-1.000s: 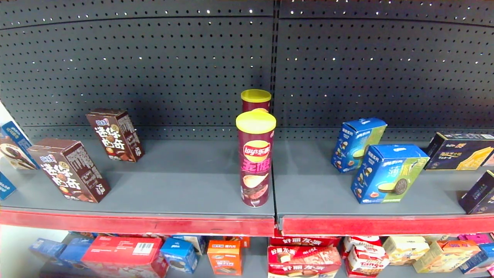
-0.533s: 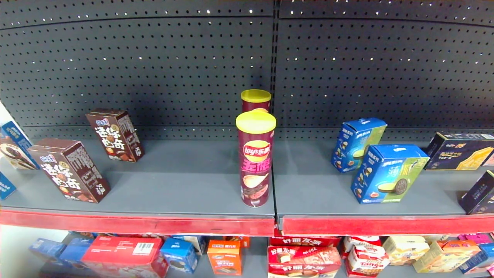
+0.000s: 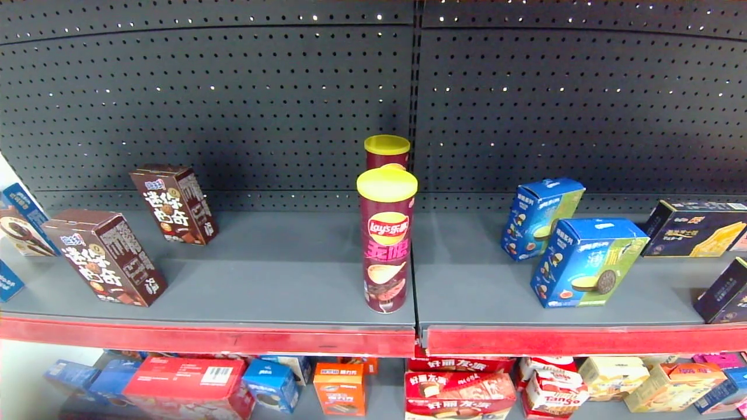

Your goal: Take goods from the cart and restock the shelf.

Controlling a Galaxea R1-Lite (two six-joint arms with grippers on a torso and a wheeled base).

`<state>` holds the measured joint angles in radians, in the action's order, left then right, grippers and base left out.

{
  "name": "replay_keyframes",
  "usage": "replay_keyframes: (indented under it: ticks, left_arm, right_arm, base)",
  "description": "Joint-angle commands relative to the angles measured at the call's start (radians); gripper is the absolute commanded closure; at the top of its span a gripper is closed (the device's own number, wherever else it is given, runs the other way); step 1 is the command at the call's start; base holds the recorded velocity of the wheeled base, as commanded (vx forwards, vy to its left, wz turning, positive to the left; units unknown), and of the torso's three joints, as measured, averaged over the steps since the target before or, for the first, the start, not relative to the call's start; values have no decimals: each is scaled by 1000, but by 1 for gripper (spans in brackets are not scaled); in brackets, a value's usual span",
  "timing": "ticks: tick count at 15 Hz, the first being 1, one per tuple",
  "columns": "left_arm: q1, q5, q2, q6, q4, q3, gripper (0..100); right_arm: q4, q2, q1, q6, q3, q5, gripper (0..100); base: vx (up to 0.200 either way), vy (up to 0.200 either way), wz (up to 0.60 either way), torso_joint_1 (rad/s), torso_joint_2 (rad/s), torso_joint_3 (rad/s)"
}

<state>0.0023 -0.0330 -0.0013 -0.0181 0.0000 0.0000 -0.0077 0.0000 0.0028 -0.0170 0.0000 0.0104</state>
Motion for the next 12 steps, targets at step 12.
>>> replay_keyframes:
  ticks: [12]
  left_arm:
    - [1,-2,1,0,0,0,0]
  right_arm:
    - [3,0,-1,3,0,-3,0]
  base:
    - [0,0,0,0,0,0]
